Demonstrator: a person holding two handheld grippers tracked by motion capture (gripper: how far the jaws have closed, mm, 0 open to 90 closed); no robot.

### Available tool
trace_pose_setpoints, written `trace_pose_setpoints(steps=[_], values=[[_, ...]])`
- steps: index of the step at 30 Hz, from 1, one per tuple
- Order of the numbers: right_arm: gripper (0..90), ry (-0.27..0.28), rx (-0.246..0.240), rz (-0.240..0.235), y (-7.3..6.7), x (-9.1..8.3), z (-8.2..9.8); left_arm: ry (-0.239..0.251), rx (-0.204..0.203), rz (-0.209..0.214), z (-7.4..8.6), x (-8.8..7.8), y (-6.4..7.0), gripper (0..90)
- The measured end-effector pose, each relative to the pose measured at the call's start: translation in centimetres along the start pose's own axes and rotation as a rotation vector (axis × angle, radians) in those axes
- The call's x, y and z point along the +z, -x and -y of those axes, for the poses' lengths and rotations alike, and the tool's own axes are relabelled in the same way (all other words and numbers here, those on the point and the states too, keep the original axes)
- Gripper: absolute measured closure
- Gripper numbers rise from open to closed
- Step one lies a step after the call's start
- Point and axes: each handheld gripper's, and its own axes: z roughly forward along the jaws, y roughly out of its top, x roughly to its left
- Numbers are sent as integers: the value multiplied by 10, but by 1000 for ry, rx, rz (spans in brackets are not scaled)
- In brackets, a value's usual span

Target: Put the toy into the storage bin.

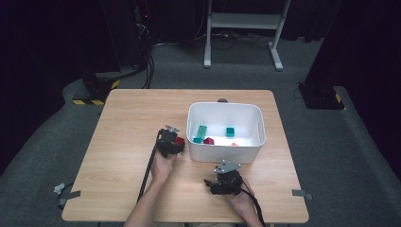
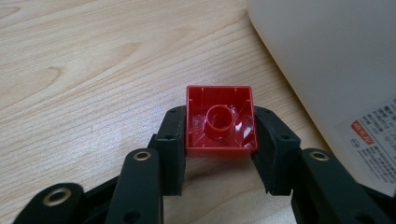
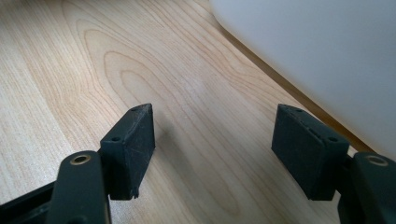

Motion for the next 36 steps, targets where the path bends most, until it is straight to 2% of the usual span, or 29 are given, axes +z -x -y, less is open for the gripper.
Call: trace_pose_setpoints(steps=[6, 20, 24, 25, 26, 36], values=[[300, 0, -1, 0, 0, 0, 0, 1, -6, 3, 0, -6, -4, 585], [300, 0, -1, 0, 0, 0, 0, 56, -3, 67, -7, -35, -6, 585], [300, 0, -1, 0, 0, 0, 0, 68, -53, 129, -9, -42, -10, 585], [300, 0, -1, 0, 0, 0, 0, 68, -53, 129, -9, -42, -10, 585], [299, 0, -1, 0, 0, 0, 0, 88, -62, 141, -10, -48, -11, 585], [300, 0, -1, 0, 0, 0, 0, 99, -36, 131, -13, -68, -16, 585]])
